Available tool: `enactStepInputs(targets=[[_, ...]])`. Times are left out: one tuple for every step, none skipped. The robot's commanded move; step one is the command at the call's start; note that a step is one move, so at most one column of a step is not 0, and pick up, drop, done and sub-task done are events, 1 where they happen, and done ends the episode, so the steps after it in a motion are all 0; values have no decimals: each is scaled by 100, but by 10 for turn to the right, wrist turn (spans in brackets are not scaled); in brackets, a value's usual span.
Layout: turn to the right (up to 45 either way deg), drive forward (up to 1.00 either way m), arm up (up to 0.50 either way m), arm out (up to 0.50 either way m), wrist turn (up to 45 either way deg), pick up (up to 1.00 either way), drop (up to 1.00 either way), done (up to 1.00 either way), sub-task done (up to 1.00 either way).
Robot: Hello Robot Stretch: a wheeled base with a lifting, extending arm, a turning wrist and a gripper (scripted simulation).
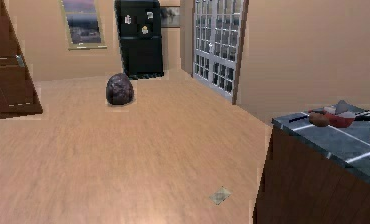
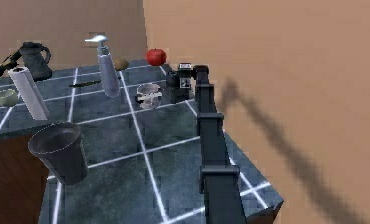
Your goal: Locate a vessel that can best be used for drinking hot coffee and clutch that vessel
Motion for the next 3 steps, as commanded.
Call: enactStepInputs(targets=[[0,0,0,0,0,100,0,0,0],[0,0,10,0,0,0,0,0,0],[0,0,0,0,0,0,0,100,0]])
